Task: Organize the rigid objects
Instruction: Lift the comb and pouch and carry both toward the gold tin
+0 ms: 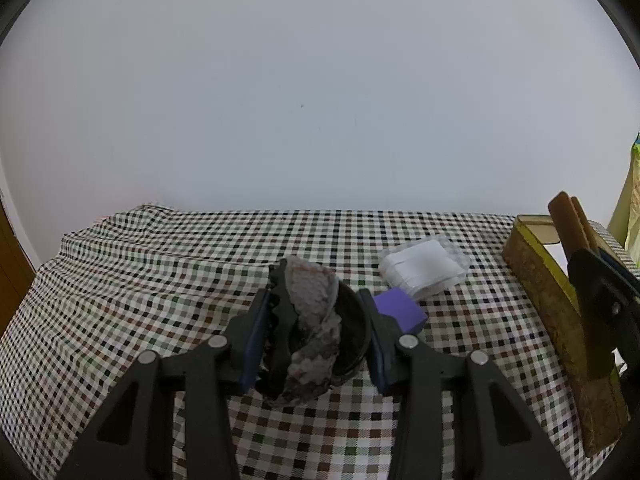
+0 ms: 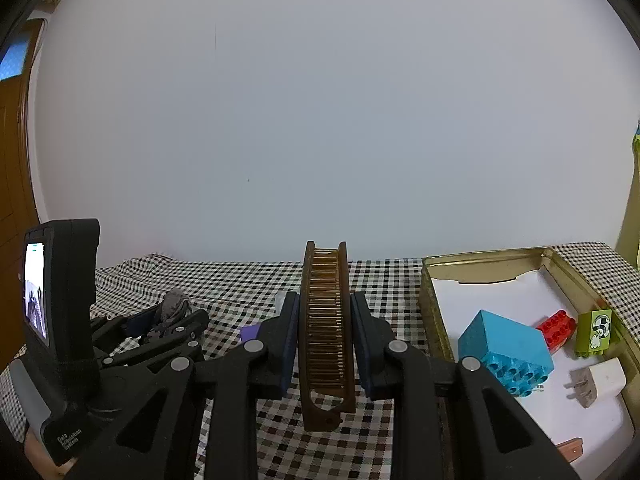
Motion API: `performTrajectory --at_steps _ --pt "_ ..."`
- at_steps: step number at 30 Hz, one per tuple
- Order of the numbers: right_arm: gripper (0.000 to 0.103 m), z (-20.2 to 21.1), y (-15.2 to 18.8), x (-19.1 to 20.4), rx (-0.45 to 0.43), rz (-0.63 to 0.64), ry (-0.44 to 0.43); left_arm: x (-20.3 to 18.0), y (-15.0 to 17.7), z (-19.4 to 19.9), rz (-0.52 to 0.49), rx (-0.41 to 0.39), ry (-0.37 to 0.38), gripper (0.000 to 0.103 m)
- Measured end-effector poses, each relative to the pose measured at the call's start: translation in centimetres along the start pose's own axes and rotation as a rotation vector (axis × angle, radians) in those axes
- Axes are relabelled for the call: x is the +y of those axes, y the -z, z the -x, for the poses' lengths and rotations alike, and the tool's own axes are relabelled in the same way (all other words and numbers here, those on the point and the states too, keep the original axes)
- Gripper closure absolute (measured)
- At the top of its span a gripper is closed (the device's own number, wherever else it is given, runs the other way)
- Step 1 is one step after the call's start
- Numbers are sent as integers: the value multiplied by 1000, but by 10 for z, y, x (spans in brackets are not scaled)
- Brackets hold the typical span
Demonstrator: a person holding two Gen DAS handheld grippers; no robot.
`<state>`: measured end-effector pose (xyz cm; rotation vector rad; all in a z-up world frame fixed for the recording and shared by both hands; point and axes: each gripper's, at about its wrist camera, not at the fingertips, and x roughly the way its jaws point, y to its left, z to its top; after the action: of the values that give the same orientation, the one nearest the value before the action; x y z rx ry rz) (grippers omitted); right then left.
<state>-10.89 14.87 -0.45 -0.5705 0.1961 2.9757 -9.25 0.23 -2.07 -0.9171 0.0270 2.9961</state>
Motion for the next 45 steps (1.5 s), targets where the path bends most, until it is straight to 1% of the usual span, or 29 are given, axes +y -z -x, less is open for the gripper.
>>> performTrajectory --at_steps 11,18,22,30,36,45 --pt "75 8 1 -8 -14 7 6 -2 2 3 -3 -12 3 61" --pt "75 23 -1 -11 -57 39 32 -3 2 9 9 -19 16 61" --pt "75 32 -1 -20 -79 53 49 -10 3 14 5 -30 20 61" --pt "75 53 -3 -55 -112 23 74 -32 4 26 -14 -53 39 61" --pt "75 65 -4 -82 -129 7 116 -49 2 33 -24 -71 59 61" --pt "75 72 -7 -121 -142 -2 190 -75 -3 43 -54 -105 81 61"
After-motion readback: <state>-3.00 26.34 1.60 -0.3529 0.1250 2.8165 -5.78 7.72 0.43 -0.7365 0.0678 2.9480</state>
